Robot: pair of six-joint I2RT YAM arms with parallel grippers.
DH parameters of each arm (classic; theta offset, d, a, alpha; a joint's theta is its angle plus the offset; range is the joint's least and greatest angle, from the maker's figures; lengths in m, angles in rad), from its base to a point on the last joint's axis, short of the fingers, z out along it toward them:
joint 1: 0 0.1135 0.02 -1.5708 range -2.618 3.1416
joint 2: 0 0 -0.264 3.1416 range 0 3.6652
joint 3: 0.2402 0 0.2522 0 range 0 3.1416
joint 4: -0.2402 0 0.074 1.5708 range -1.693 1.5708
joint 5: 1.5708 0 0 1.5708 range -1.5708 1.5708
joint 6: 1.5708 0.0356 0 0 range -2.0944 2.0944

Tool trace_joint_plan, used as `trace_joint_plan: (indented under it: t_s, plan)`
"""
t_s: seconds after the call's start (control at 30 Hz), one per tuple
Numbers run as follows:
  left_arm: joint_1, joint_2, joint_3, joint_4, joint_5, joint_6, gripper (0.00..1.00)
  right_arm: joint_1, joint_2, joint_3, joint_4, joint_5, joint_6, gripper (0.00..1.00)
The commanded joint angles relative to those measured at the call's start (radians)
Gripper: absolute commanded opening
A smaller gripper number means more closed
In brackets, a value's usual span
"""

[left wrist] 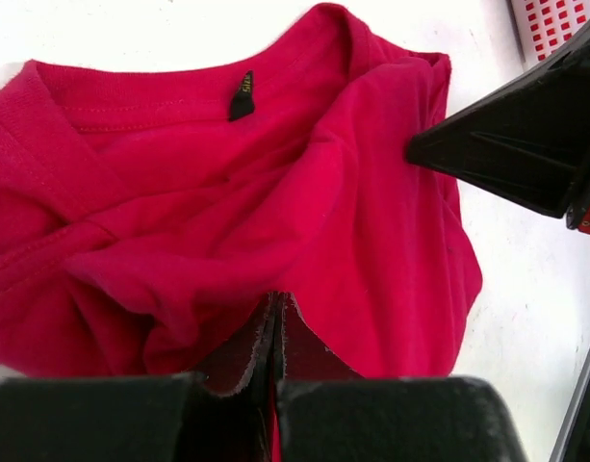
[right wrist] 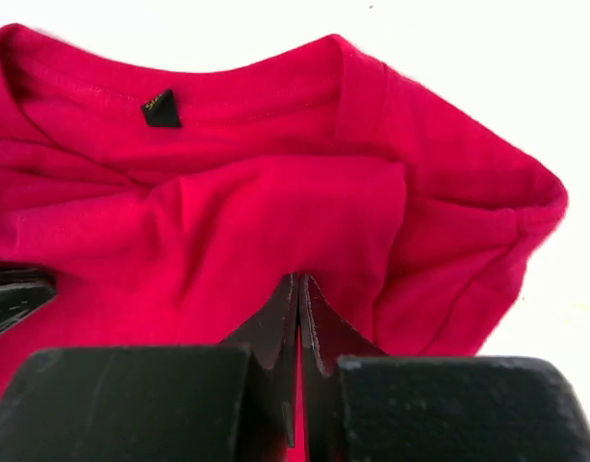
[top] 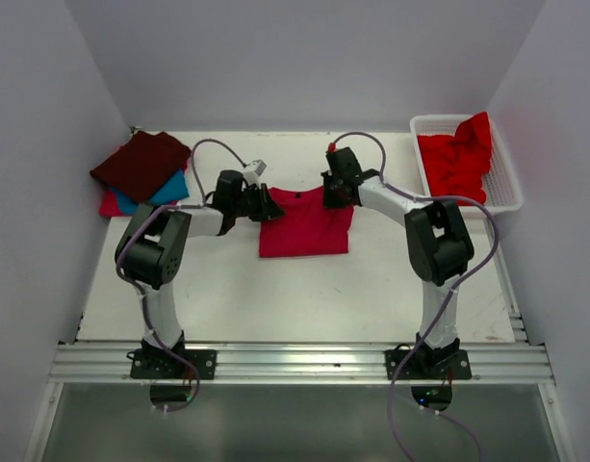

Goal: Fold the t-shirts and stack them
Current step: Fold the tshirt

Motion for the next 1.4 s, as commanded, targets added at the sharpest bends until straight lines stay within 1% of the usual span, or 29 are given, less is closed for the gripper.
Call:
trace_joint_plan:
  t_s: [0.0,0.17,0.3,0.4,0.43,0.47,0.53,0.63,0.73,0.9,0.97,1.03,1.13,1.17,1.23,1.27,1.33,1.37]
  plan:
    - [0.013,0.044,0.064,0.074,0.038,-0.022,0.0,-0.007,0.011,0.082,-0.001,-0.03,0.008,0.0]
    - [0.039,0.163,0.159,0.054,0.006,-0.041,0.0,-0.01,0.04,0.116,-0.018,-0.011,-0.005,0.0]
    - [0.062,0.252,0.215,0.072,0.001,-0.079,0.0,-0.01,0.052,0.12,-0.024,-0.001,-0.012,0.0]
    - [0.089,0.32,0.276,0.051,0.012,-0.107,0.0,-0.013,0.063,0.122,-0.033,0.008,-0.02,0.0]
    - [0.105,0.329,0.278,0.064,0.025,-0.123,0.0,-0.013,0.063,0.12,-0.036,0.011,-0.02,0.0]
    - [0.115,0.338,0.27,0.112,0.051,-0.157,0.0,-0.015,0.064,0.117,-0.035,0.015,-0.021,0.0]
    - [0.125,0.352,0.269,0.14,0.072,-0.179,0.0,-0.013,0.066,0.108,-0.03,0.019,-0.023,0.0]
    - [0.127,0.349,0.236,0.225,0.108,-0.222,0.0,-0.018,0.086,0.116,-0.03,0.027,-0.021,0.0]
    - [0.125,0.346,0.215,0.239,0.148,-0.226,0.0,-0.018,0.115,0.131,-0.035,0.022,-0.011,0.0]
    - [0.125,0.279,0.088,0.244,0.099,-0.174,0.0,-0.018,0.152,0.125,-0.022,0.015,-0.001,0.0]
    - [0.124,0.249,0.046,0.249,0.078,-0.15,0.0,-0.02,0.147,0.107,-0.016,0.013,-0.003,0.0]
    - [0.121,0.187,0.029,0.235,0.055,-0.128,0.0,-0.018,0.12,0.075,0.008,0.015,-0.006,0.0]
    - [0.096,0.073,0.037,0.134,-0.023,-0.053,0.0,-0.02,0.069,0.048,0.025,0.019,-0.011,0.0]
    - [0.087,0.043,0.055,0.064,-0.083,-0.012,0.0,-0.018,0.058,0.047,0.025,0.024,-0.014,0.0]
    - [0.054,-0.051,0.072,-0.001,-0.138,0.031,0.0,-0.017,0.028,0.025,0.025,0.019,-0.021,0.0]
    - [0.038,-0.08,0.089,-0.065,-0.195,0.077,0.02,-0.017,-0.007,0.013,0.03,0.018,-0.023,0.0]
    - [-0.008,-0.157,0.11,-0.138,-0.262,0.115,0.08,-0.013,-0.052,-0.033,0.045,0.005,-0.031,0.0]
    - [-0.023,-0.177,0.126,-0.206,-0.313,0.146,0.14,-0.01,-0.101,-0.054,0.051,0.004,-0.032,0.0]
